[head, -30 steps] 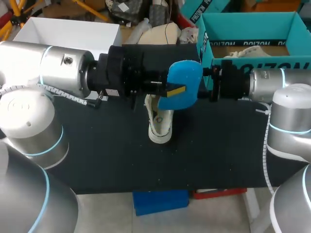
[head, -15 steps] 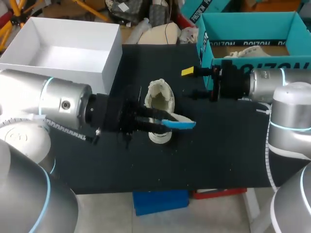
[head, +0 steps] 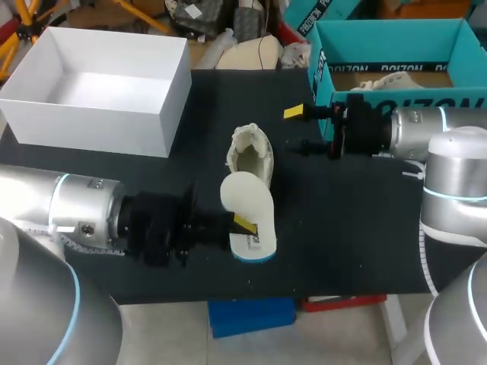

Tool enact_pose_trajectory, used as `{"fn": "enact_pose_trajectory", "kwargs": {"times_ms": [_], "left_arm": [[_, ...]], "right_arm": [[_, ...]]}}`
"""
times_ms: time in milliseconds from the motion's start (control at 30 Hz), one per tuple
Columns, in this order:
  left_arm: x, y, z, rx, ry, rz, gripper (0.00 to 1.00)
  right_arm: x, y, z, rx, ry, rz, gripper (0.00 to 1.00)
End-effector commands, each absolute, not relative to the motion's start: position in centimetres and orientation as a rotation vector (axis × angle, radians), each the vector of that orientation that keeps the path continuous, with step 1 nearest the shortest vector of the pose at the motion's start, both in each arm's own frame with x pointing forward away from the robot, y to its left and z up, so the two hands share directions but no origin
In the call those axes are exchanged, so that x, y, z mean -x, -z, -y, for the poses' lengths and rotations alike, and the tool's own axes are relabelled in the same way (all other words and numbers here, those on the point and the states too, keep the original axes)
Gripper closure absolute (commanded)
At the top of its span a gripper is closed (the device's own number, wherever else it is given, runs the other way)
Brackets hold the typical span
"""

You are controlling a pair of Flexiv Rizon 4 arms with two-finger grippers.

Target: Take the shoe out of the shoebox, open the shoe tongue, remove and reinsert the insole, then place the shoe into the shoebox

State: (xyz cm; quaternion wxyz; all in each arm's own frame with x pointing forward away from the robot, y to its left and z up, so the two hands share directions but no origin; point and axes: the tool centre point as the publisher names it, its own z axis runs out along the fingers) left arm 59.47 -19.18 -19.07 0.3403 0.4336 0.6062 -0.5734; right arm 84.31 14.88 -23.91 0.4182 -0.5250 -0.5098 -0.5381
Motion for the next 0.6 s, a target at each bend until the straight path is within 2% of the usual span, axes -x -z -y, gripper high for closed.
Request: {"fn": "enact_pose_trajectory", "kwargs": {"times_ms": [33,267,433,600], "left_arm": [[-58.5,19.2,18.8,-1.101,1.479,-1.570,1.00],[-58.5,19.2,18.8,-1.101,1.479,-1.570,1.00],[-53.0,18.7,18.9,-1.246,1.442,-1.307,1.00],[-52.7,20.3,17.6,-1.265,1.390,-1.195,1.00]], "right_arm": [[-84.3,24.0,-15.1,1.321,1.352,1.278,0.00],[-84.3,24.0,-15.1,1.321,1.352,1.278,0.00],[-84.3,24.0,-15.1,1.321,1.352,1.278,0.00],[-84.3,24.0,-15.1,1.321,1.352,1.278,0.00]]}}
